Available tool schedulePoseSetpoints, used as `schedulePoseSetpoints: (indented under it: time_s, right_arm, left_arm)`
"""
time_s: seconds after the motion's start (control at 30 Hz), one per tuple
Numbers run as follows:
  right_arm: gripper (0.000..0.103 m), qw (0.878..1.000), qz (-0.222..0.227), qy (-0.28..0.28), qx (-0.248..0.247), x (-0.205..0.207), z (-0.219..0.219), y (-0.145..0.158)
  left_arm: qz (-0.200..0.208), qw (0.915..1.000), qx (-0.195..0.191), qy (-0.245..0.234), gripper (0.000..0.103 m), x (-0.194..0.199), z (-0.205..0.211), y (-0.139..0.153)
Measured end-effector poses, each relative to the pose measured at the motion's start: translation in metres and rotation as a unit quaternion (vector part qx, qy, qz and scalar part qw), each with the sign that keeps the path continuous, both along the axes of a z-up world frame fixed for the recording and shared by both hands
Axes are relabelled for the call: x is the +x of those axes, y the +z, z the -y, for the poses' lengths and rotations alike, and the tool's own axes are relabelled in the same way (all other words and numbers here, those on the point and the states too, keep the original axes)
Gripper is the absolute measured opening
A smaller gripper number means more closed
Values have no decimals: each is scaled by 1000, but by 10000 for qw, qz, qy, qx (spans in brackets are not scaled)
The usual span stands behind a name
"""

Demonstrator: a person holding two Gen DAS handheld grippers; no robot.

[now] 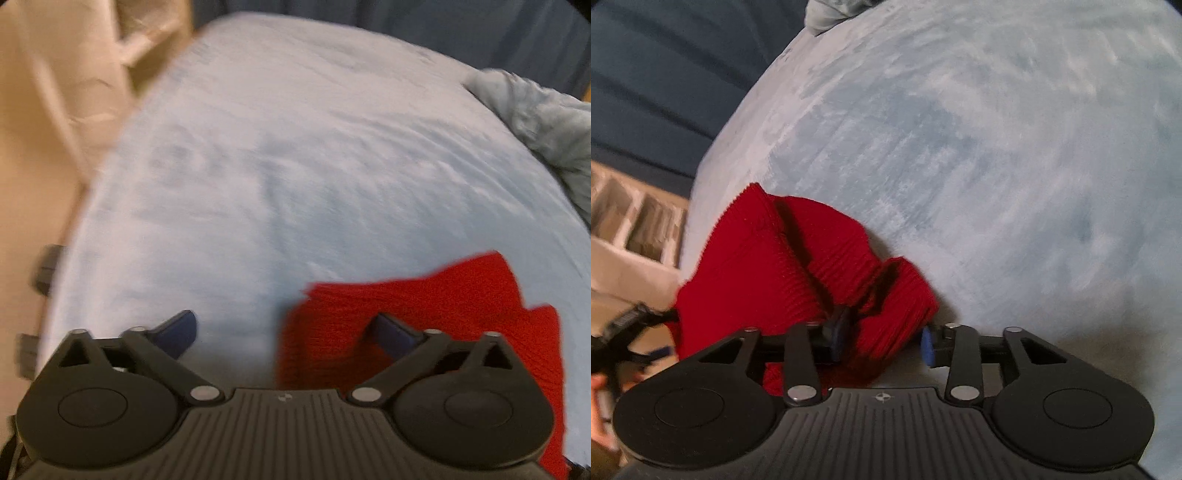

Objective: Fold small clothes
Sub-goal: 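Fold the held edge over the sweater and open both grippers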

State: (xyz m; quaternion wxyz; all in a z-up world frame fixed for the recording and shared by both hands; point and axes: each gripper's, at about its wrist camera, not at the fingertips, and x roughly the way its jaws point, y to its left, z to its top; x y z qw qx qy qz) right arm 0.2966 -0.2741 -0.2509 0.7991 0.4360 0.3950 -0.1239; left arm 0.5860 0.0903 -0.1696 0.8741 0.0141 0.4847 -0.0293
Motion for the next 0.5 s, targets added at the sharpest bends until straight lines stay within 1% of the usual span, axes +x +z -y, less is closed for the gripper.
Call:
schedulePoseSetpoints:
  time_s: [0.07,0.13,0.23,0.3,0.33,0.4,0.47,0.5]
  right_arm:
    - [64,9991,-162,68,-388,-3,-1,10]
    - [68,9957,-353,155,-839,-9,-3,23]
    - [70,9896,-230,584,-1298,-28,-9,54]
    - [75,9834,-6,871,-1592,-45,-15,78]
    - [79,9780,120,1023,-1817,-56,-21,92]
    - [82,9623,391,1380,-2310,-76,-36,118]
    - [84,9484,629,1618,-2652,-93,-51,143]
    - [84,9428,760,1689,-2770,-101,-58,154]
  left_arm:
    - [94,9995,117,290,103,-9,-12,12]
    - [132,9987,123,472,103,-24,-22,25]
    - [311,9979,192,542,103,-69,-32,48]
    - [535,9966,369,497,103,-113,-30,65]
    - [691,9955,480,438,103,-141,-26,74]
    - [1002,9924,658,267,103,-194,-13,88]
    - [1306,9889,665,231,103,-249,-2,100]
    - [1452,9874,592,226,103,-277,5,107]
